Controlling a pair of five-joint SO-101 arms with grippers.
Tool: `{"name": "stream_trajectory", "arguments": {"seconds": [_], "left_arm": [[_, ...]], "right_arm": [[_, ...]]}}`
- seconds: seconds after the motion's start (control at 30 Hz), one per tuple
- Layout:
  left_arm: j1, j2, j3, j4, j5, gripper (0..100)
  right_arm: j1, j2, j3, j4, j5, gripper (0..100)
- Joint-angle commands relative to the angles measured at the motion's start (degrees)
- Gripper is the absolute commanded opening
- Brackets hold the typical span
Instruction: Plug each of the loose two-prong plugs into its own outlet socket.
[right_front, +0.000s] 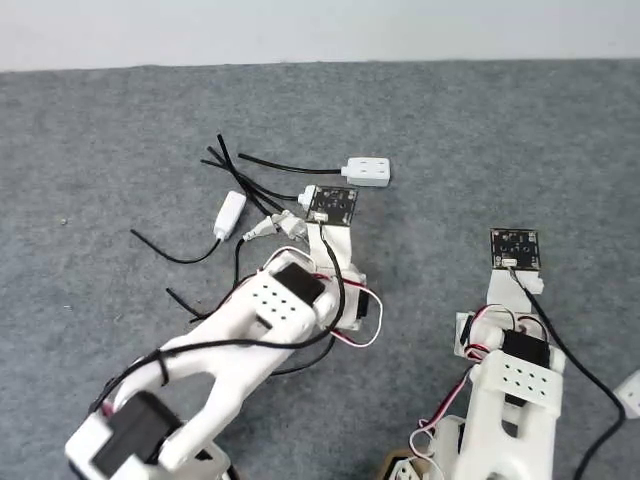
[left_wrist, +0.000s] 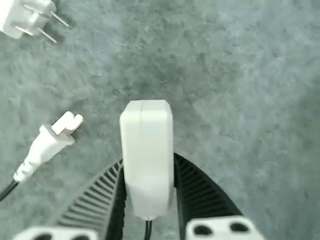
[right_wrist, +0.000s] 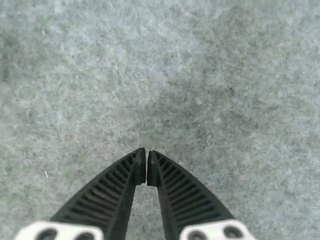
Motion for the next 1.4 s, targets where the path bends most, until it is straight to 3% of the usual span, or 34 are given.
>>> {"name": "stream_trajectory", "arguments": {"seconds": [0.0, 0.13, 0.37, 0.5, 0.73, 0.87, 1.03, 1.17, 1.37], "left_arm": [[-3.96, 2.99, -3.03, -2.29, 0.79, 5], [-7.65, 8.44, -5.14, -2.20, 0.79, 8], [-10.37, 10.46, -8.84, 6.15, 0.70, 36], [-10.20, 10.11, -9.27, 9.32, -0.18, 38], [-7.82, -4.13, -7.78, 13.36, -11.78, 38], [-3.52, -9.76, -4.88, 10.29, -19.08, 29], [-1.32, -2.20, -6.02, 5.10, -23.30, 2], [-1.67, 6.86, -9.54, 2.99, -28.75, 2], [-7.03, 10.73, -12.35, 5.54, -29.71, 1]], "right_arm": [[-0.57, -1.10, -0.53, -0.75, 0.62, 1.5], [-0.57, -1.10, -0.53, -0.75, 0.62, 1.5], [-0.57, -1.10, -0.53, -0.66, 0.62, 1.5], [-0.57, -1.10, -0.53, -0.66, 0.62, 1.5], [-0.57, -1.10, -0.53, -0.75, 0.62, 1.5], [-0.57, -1.10, -0.53, -0.66, 0.62, 1.5], [-0.57, -1.10, -0.53, -0.57, 0.62, 1.5], [-0.57, -1.10, -0.53, -0.48, 0.62, 1.5], [-0.57, -1.10, -0.53, -0.57, 0.62, 1.5]]}}
